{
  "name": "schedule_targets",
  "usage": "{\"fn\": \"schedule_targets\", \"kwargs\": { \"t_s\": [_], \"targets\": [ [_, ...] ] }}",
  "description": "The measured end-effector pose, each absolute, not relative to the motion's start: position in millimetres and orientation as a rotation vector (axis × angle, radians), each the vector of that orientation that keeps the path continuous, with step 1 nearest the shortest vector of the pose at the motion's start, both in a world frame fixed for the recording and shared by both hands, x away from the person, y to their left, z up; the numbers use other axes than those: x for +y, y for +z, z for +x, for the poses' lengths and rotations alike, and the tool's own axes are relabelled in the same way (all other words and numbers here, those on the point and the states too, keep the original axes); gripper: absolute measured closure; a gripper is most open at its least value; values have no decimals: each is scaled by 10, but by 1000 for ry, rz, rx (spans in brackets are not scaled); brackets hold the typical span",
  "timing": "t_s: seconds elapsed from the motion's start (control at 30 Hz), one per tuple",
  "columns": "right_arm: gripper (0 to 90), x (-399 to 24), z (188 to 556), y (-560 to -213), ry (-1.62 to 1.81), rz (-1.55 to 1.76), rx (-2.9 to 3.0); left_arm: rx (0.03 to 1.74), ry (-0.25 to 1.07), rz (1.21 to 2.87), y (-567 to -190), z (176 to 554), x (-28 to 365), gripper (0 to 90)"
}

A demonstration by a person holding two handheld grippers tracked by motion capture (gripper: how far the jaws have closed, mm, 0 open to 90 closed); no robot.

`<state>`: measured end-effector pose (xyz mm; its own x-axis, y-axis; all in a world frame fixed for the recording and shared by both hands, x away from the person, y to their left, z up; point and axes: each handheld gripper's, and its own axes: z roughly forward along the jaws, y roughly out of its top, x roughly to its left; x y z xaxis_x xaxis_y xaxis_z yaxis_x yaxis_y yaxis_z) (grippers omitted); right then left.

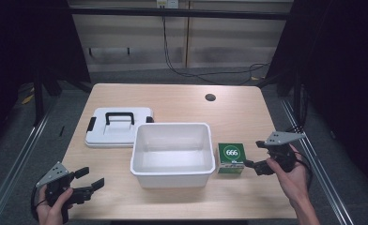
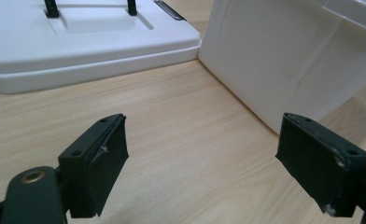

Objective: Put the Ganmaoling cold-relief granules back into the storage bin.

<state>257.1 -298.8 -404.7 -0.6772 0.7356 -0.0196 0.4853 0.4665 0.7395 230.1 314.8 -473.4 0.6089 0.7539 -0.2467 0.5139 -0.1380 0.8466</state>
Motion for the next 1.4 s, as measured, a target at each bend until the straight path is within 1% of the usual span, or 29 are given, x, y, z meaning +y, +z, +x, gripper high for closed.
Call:
{"fn": "schedule_targets", "kwargs": {
  "t_s": [0.2, 0.43, 1.1, 1.4],
  "targets": [
    [133, -2979, 2645, -3952, 1073, 1026, 2424, 1032, 294, 1807, -4737, 2303, 3144, 159],
    [138, -2938, 2707, -3863, 1025, 1002, 2506, 1037, 287, 1800, -4743, 2303, 3143, 159],
    [156, -2517, 3045, -3626, 776, 791, 2775, 1021, 287, 1785, -4727, 2295, 3144, 159],
    [158, -2376, 3200, -3636, 605, 687, 2918, 1019, 285, 1789, -4729, 2301, 3148, 158]
  ]
}}
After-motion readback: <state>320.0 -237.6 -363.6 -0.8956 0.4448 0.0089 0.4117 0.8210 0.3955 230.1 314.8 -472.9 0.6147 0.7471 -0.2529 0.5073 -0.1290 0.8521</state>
